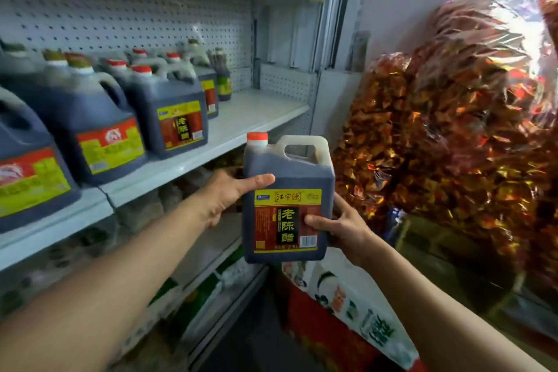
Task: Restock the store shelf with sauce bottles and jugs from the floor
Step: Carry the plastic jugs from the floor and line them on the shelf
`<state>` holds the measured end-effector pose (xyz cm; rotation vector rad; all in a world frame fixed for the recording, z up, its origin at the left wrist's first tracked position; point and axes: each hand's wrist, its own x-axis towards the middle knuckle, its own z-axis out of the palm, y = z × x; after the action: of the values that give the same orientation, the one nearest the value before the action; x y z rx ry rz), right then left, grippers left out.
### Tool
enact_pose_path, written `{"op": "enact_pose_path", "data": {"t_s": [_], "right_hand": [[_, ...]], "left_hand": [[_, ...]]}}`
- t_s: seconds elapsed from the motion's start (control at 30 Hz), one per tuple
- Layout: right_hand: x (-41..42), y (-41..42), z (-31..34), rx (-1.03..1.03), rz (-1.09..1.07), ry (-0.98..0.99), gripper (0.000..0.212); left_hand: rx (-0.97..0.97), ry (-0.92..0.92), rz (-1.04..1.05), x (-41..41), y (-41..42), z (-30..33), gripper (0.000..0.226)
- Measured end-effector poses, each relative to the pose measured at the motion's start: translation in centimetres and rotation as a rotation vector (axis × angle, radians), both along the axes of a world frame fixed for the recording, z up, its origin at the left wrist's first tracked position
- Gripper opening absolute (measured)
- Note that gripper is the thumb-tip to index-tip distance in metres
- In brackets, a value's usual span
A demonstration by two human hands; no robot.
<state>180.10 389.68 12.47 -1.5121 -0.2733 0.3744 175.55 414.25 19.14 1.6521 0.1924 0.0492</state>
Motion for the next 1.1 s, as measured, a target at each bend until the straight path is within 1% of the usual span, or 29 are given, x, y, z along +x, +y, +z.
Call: {"op": "enact_pose_path", "data": {"t_s": [0.13,0.27,0.3,0.4,0.43,0.5,0.53,0.63,0.7,0.77,0.83,0.97,1.1], "right_hand": [[4.7,4.6,1.2,0.032,0.087,-0.041,0.076],[9.1,8.4,2.7,0.021,0.147,-0.108,0.069],[10.3,9.2,2.8,0.031,0.171,-0.108,0.068],[14.4,11.6,3.1,0.063,0.244,-0.112,0.061],[15.9,12.3,3.3,0.068,0.261,-0.113,0.058],[19.0,13.4,3.8,0.092,0.293,-0.106,0.056],[20.7,13.9,4.1,0.106,0.309,-0.105,0.056],[26.4,14.9,4.9,0.129,0.353,-0.107,0.059],[30.2,15.4,5.5,0.147,0.383,-0.102,0.061],[33.9,16.2,5.8,0.143,0.411,-0.101,0.07],[37.1,17.2,5.7,0.153,0.426,-0.089,0.076],[42.3,19.3,4.4,0.154,0.463,-0.089,0.07],[46.0,21.9,2.8,0.121,0.535,-0.123,0.078]], "left_hand": [[0.044,-0.043,0.053,2.1,4.5,1.9,0.045],[0.071,-0.122,0.125,4.3,7.9,2.5,0.05],[0.086,-0.128,0.142,5.0,8.7,2.7,0.055],[0.145,-0.159,0.188,7.3,10.4,3.4,0.083],[0.161,-0.169,0.199,8.2,10.6,3.8,0.082],[0.189,-0.164,0.244,10.5,11.0,4.5,0.065],[0.211,-0.162,0.278,11.8,11.1,4.9,0.062],[0.282,-0.155,0.328,16.2,11.0,6.1,0.071],[0.266,-0.151,0.344,19.6,10.9,6.7,0.062],[0.27,-0.148,0.387,22.9,10.9,7.1,0.055],[0.294,-0.145,0.448,26.0,11.4,7.0,0.056],[0.279,-0.11,0.54,30.6,12.6,5.5,0.048],[0.268,-0.09,0.631,33.2,13.5,3.8,0.053]]}}
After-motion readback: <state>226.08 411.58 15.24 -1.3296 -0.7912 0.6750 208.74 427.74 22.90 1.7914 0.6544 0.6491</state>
